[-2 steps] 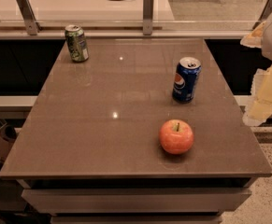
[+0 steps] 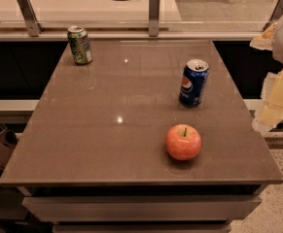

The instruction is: Move apple near green can

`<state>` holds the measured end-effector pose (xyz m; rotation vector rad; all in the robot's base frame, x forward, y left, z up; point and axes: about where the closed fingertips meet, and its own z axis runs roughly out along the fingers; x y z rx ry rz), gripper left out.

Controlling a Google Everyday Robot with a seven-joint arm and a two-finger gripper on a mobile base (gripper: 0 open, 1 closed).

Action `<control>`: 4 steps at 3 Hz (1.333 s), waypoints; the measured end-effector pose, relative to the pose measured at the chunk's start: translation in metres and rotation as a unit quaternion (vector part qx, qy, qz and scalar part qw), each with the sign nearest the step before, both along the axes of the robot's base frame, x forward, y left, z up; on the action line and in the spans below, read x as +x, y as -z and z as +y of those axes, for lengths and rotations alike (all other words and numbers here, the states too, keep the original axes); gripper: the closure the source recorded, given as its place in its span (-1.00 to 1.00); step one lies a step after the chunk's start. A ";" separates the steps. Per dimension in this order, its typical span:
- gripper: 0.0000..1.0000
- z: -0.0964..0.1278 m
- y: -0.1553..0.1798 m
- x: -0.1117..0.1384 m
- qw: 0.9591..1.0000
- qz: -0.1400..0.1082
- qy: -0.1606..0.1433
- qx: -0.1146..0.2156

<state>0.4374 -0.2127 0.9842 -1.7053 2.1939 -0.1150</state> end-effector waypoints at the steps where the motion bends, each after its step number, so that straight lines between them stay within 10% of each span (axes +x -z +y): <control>1: -1.00 0.006 0.014 -0.007 0.999 0.001 -0.011 0.030; 4: -1.00 0.067 0.069 -0.015 0.983 0.012 -0.065 0.173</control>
Offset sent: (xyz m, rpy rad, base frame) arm -0.0350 0.0376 -0.0547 0.2536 0.0468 0.0627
